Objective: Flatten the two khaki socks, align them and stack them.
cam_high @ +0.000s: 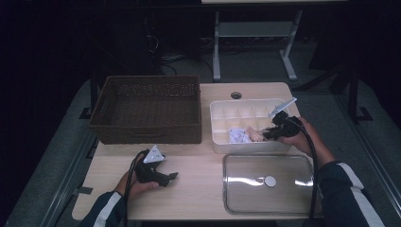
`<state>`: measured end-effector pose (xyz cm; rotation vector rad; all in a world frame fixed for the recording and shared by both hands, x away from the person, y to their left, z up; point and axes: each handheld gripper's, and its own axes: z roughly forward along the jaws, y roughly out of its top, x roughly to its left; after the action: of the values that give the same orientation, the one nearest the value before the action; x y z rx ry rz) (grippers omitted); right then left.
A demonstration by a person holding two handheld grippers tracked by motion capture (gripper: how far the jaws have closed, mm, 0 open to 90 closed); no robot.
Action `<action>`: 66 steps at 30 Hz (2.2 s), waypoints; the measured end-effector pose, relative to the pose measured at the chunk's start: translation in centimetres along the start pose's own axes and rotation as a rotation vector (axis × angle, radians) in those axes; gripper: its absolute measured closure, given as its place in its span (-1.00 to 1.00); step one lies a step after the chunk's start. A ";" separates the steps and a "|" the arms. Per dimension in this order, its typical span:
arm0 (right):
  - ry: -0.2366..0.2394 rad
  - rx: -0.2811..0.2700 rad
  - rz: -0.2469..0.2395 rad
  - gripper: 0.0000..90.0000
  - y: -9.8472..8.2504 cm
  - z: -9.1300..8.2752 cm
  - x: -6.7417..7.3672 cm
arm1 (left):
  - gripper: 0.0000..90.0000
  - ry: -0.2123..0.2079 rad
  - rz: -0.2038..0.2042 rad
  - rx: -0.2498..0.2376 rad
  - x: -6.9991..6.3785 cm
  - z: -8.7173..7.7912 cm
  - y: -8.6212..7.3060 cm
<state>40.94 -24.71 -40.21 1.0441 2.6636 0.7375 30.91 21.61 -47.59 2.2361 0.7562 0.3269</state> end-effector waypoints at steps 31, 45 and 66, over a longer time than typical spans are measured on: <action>-0.042 -0.267 -0.054 -0.10 -5.4 -5.6 1.3 | -0.67 -0.019 -0.008 0.054 -2.2 1.2 2.2; -0.062 -0.122 0.128 -0.54 -14.5 -4.3 0.9 | -0.67 -0.158 0.095 -0.002 -9.4 6.2 8.4; 0.011 -0.098 0.209 -0.66 -16.2 -2.4 0.7 | -0.66 -0.128 0.094 0.030 -8.9 8.5 9.1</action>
<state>30.14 -35.28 -46.44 1.3082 2.5233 0.9052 31.43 6.35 -46.97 2.3008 0.5933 0.2169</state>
